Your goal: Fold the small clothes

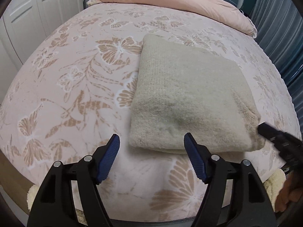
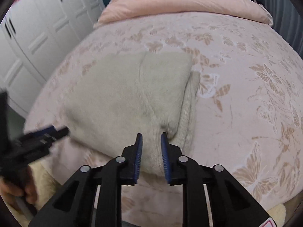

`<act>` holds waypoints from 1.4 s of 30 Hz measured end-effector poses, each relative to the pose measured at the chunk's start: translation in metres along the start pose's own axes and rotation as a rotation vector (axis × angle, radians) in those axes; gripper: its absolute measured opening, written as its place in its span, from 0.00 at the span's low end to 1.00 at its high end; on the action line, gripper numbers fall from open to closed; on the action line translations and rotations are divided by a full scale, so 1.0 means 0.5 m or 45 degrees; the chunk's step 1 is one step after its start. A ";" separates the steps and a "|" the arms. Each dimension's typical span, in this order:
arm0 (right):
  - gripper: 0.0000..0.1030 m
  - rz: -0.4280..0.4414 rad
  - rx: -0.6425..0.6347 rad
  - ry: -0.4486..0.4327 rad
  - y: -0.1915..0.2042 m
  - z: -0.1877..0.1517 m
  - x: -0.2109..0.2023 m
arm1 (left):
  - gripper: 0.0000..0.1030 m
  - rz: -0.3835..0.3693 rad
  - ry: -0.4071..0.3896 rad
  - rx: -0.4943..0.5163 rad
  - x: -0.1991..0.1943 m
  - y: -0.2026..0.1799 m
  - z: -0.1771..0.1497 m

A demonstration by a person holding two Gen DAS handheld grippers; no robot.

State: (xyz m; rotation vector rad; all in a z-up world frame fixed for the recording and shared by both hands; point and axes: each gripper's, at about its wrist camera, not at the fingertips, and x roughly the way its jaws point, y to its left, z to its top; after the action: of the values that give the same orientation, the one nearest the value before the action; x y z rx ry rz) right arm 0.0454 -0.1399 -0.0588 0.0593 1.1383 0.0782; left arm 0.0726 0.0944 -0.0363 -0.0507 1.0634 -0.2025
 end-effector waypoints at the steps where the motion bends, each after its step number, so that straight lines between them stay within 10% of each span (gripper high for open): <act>1: 0.08 0.013 0.019 0.010 -0.008 -0.003 0.021 | 0.72 0.003 -0.009 0.002 -0.008 -0.010 -0.002; 13: 0.18 -0.023 0.171 -0.154 -0.019 -0.065 -0.161 | 0.92 0.047 -0.104 0.088 -0.088 -0.085 -0.034; 16: 0.49 -0.108 0.226 -0.195 -0.015 -0.111 -0.187 | 0.93 0.087 -0.142 0.096 -0.097 -0.099 -0.049; 22: 0.68 -0.209 0.279 -0.287 0.003 -0.163 -0.214 | 0.94 0.157 -0.187 0.129 -0.108 -0.125 -0.083; 42: 0.72 -0.247 0.252 -0.361 0.039 -0.218 -0.259 | 0.94 0.265 -0.268 0.132 -0.152 -0.153 -0.151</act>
State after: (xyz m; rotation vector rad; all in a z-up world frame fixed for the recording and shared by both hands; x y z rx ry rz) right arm -0.1080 -0.1317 0.0142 0.1315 0.8601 -0.2104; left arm -0.0394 0.0380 0.0031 0.1293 0.8402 -0.0622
